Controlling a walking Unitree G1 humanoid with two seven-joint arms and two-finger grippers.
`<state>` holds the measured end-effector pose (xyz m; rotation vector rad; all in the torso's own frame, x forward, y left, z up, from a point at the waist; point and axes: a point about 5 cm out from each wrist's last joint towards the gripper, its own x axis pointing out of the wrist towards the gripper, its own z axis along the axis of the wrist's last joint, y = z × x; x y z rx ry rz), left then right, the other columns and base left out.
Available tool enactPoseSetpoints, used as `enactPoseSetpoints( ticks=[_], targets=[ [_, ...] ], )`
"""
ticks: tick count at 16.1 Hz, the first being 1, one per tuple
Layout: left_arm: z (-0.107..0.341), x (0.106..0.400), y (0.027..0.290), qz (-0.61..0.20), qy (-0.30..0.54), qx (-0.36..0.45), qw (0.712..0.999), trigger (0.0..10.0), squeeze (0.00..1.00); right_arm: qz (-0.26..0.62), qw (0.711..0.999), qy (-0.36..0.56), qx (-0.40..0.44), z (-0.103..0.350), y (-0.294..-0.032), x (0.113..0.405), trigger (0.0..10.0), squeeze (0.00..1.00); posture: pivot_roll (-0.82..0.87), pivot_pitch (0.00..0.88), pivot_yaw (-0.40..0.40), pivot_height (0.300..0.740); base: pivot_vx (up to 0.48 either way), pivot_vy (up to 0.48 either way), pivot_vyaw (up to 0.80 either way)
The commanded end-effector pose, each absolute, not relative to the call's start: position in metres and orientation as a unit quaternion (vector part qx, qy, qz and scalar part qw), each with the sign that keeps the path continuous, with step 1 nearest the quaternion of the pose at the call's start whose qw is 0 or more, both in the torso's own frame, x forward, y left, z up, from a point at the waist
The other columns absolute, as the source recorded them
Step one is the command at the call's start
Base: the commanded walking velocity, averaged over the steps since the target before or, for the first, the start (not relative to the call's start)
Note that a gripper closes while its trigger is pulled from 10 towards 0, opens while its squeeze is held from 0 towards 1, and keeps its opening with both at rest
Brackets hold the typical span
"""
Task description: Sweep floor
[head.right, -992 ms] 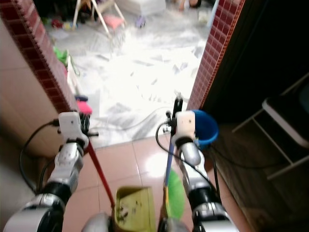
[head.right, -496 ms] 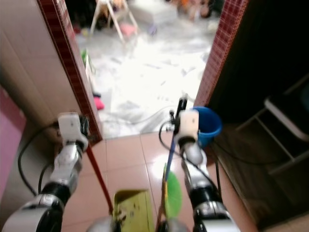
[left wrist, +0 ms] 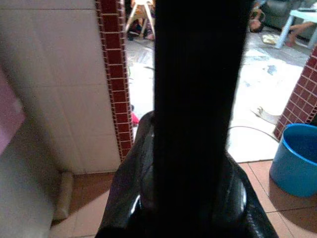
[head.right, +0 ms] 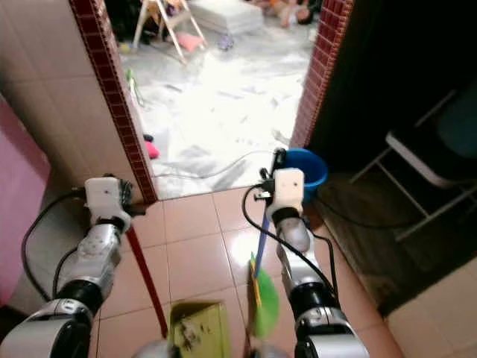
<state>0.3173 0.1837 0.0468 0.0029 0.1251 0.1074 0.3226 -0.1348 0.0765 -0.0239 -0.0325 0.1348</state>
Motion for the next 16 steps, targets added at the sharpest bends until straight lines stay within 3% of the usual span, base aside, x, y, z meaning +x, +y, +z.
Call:
enactPoseSetpoints(
  ticks=[1,8,11,12,13,14,15,16],
  targets=[
    [0.057,0.323,0.181,0.048,0.037,0.017,0.998,10.0,0.00,0.062,0.998,-0.029,-0.013,0.085,-0.138,0.327,10.0,0.00,-0.04,0.000,0.009,0.740,0.000,0.000,0.00],
    [0.037,0.301,0.185,0.043,0.048,0.049,0.997,10.0,0.00,0.064,0.996,-0.023,-0.050,0.072,-0.146,0.309,10.0,0.00,-0.03,0.000,-0.017,0.740,0.000,0.000,0.00],
    [0.031,0.292,0.192,0.046,0.051,0.054,0.996,10.0,0.00,0.042,0.999,0.003,-0.028,0.060,-0.154,0.306,10.0,0.00,-0.02,0.000,-0.013,0.740,0.000,0.000,0.00],
    [0.032,0.293,0.192,0.042,0.048,0.055,0.996,10.0,0.00,0.049,0.998,-0.004,-0.023,0.062,-0.153,0.306,10.0,0.92,-0.01,0.000,-0.010,0.740,0.000,0.000,0.00],
    [0.033,0.293,0.191,0.016,0.045,0.062,0.997,10.0,0.00,0.053,0.998,-0.021,-0.030,0.067,-0.153,0.305,10.0,0.98,-0.02,0.000,-0.004,0.740,0.000,0.000,0.00],
    [0.033,0.292,0.191,0.011,0.046,0.063,0.997,10.0,0.00,0.050,0.998,-0.021,-0.032,0.067,-0.153,0.305,10.0,0.98,-0.02,0.000,-0.004,0.740,0.000,0.000,0.00],
    [0.033,0.291,0.190,-0.001,0.044,0.067,0.997,10.0,0.00,0.050,0.998,-0.022,-0.032,0.067,-0.154,0.304,10.0,0.00,-0.02,0.000,0.003,0.740,0.000,0.000,0.00],
    [0.033,0.288,0.188,-0.024,0.039,0.076,0.996,10.0,0.00,0.051,0.998,-0.027,-0.036,0.069,-0.155,0.302,10.0,0.00,-0.03,0.000,0.010,0.740,0.000,0.000,0.00]
  ],
)
